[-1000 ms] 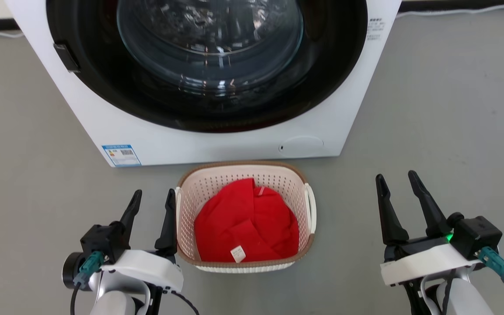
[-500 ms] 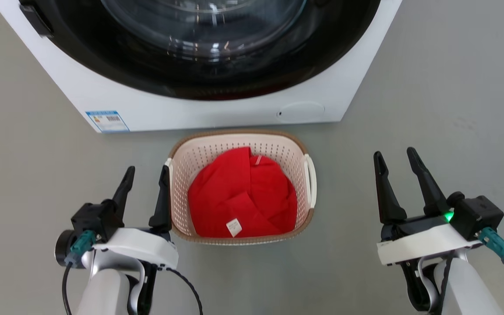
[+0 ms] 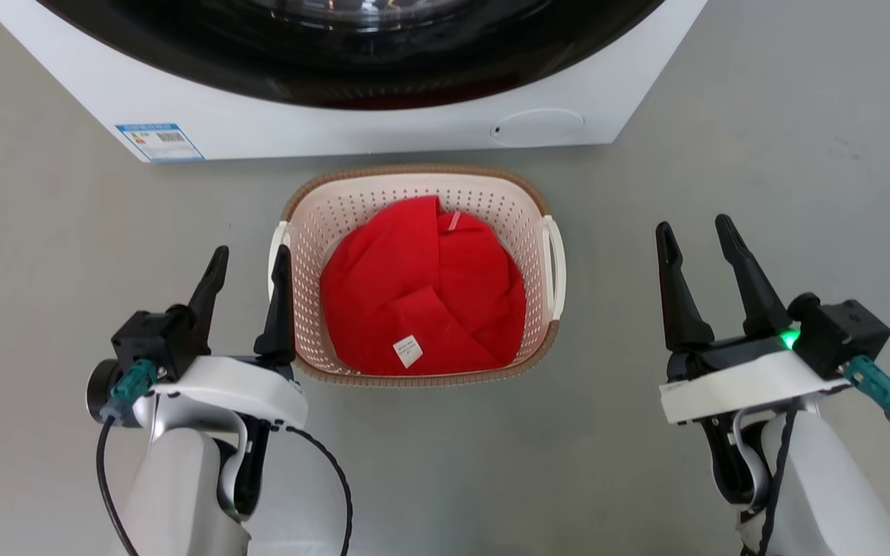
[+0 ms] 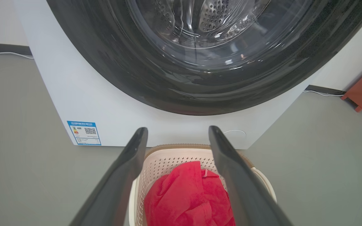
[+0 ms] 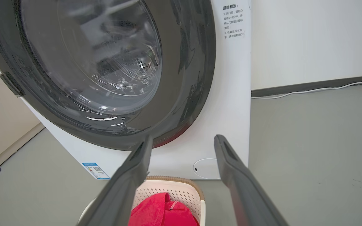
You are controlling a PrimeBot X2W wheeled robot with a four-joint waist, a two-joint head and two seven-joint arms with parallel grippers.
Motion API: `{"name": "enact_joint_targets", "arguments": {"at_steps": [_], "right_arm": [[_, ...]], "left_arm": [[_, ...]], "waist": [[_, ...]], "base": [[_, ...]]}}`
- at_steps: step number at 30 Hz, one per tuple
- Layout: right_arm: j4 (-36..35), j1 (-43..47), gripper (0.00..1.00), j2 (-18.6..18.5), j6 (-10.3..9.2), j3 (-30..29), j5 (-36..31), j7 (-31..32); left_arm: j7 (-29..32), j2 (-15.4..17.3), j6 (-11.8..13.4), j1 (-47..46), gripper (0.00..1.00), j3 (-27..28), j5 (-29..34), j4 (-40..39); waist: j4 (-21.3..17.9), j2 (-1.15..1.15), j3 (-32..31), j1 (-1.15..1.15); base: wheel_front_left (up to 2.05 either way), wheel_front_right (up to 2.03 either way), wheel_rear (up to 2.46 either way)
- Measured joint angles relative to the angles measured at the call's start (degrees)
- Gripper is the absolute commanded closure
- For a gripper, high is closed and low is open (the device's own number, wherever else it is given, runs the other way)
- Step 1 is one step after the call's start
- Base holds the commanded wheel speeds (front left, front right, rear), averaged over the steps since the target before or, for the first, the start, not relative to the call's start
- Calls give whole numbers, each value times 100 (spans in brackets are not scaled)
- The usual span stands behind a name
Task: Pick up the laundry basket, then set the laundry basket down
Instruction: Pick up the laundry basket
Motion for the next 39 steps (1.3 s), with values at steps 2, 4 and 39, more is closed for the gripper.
{"name": "enact_joint_targets", "arguments": {"at_steps": [2,4,39], "right_arm": [[67,-86,0,0,0,8,0,0],[92,-119,0,0,0,8,0,0],[2226,-2182,0,-62,1,416,274,-8]], "left_arm": [[0,0,-8,-75,0,27,16,73],[0,-1,-44,-119,0,37,32,109],[-7,198,-247,-2454,0,312,164,2588]], "waist": [[0,0,73,0],[1,0,109,0],[89,0,1777,0]], "base": [[0,0,0],[0,0,0],[0,0,0]]}}
